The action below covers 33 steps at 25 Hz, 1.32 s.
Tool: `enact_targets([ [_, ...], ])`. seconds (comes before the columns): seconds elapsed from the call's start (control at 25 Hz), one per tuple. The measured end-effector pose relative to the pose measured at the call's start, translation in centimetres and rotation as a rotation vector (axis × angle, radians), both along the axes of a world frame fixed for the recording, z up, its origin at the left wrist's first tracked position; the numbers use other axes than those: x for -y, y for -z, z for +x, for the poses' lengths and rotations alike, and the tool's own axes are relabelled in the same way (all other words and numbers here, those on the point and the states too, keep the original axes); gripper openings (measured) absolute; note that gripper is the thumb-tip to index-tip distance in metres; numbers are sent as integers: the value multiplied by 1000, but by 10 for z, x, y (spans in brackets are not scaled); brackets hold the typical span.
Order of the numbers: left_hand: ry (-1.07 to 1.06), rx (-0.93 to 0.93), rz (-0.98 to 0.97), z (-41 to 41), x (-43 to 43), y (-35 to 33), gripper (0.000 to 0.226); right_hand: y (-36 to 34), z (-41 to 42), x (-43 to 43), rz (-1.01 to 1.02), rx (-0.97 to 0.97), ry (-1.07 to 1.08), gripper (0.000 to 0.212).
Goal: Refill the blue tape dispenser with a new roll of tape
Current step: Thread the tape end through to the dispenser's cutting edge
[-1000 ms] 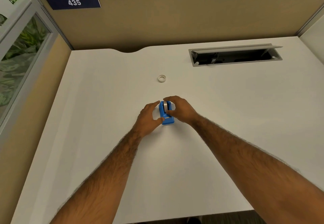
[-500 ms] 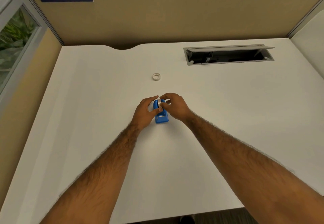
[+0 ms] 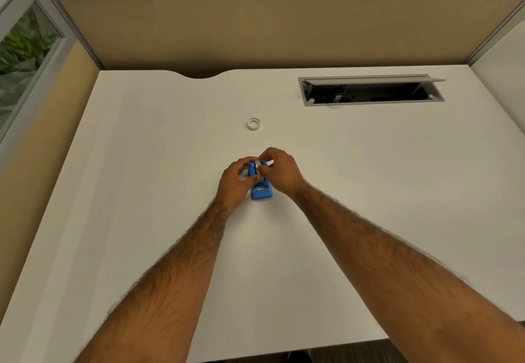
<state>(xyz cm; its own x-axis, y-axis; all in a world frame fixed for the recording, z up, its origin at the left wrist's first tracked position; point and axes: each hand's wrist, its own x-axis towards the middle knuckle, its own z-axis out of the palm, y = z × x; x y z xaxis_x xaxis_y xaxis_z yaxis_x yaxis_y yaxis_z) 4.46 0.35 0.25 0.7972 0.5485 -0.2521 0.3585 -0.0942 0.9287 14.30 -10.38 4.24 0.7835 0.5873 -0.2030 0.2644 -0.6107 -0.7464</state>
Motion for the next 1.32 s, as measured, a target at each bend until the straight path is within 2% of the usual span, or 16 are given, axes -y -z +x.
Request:
enact_targets([
  [0.32,-3,-27,30,1,2,0,55,-6,7,-17,-66,26,49,13],
  [0.8,35,-12,40,0,-2,1,50,-1,-4,-5,43,-6,83,10],
  [1.12,39,-19,56,1,-1,-1,52,-2,5,-21,-67,34,105,8],
  [1.32,48,-7,69,1,-2,3,51,4,1,-6,34,-21,64,11],
])
